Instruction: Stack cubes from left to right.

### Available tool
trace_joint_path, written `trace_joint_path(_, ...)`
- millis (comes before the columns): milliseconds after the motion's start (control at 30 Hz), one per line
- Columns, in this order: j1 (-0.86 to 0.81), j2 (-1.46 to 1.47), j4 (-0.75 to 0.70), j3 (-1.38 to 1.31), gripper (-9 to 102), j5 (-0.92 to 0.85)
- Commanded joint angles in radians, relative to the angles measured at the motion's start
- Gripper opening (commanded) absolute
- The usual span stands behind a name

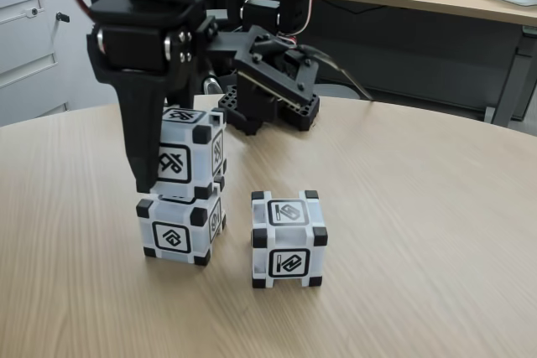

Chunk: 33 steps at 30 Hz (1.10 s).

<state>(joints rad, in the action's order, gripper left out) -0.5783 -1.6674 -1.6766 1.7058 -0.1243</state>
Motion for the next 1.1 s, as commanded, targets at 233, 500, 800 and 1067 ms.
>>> trace_joint_path(233,0.005,-0.006,-0.011,-0.046,37,-0.031)
trace_joint_path(500,0.032,-0.012,-0.011,-0.046,36,0.037)
trace_joint_path(800,0.244,-0.023,-0.011,-0.046,37,0.158)
trace_joint_path(1067,0.390,-0.012,-0.011,-0.046,38,0.250)
